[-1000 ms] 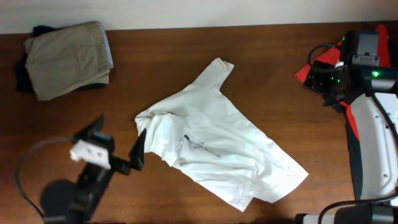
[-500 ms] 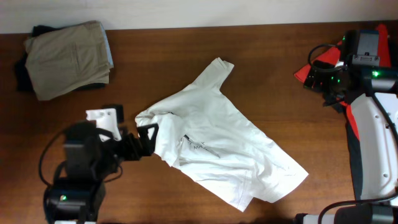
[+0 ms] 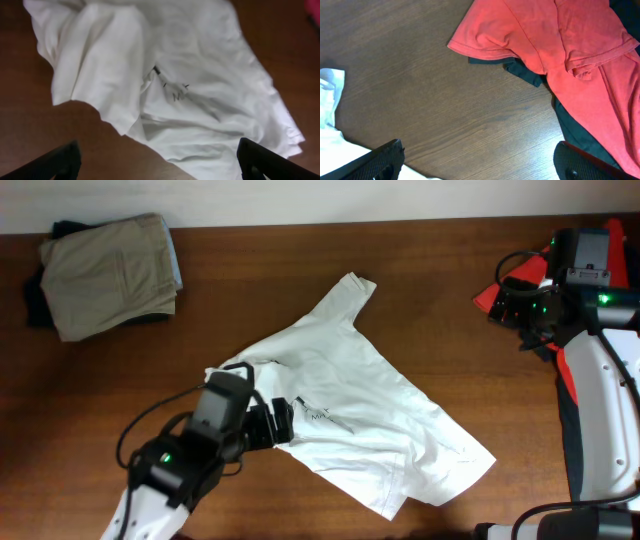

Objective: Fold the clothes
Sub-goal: 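Grasp the left edge of the white T-shirt with the left gripper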

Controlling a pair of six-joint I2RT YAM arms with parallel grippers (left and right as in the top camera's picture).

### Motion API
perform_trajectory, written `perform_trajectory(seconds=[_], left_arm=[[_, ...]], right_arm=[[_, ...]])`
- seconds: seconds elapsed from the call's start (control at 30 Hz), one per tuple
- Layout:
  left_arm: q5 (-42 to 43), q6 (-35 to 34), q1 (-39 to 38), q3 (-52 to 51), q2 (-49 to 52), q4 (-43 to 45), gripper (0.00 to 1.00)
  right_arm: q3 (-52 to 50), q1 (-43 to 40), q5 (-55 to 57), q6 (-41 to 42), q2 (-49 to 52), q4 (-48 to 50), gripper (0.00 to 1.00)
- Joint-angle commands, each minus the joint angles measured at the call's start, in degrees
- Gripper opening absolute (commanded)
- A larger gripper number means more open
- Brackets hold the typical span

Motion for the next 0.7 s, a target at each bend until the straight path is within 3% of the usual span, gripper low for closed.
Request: perform_trajectory(seconds=[0.0,0.2,0.37,0.67], left_arm=[[0.24,-8.7,-0.33,0.94,8.13,-0.74,0.99],[0.04,-23.74,-0.33,0.94,22.27,-0.61,0.99],[1.4,-24.39,-0.33,0.94,28.46,2.75,0.98],[1.64,-24.24,-0.33,0.81,29.53,4.76,0.89]], right_arm=[[0.48,-0.35,0.7,-0.35,0.24,0.02,0.99],[0.48,-0.35,0.7,-0.35,0.24,0.02,0.99],[0.48,-0.35,0.7,-0.35,0.24,0.02,0.99],[0.48,-0.35,0.7,-0.35,0.24,0.04,0.99]])
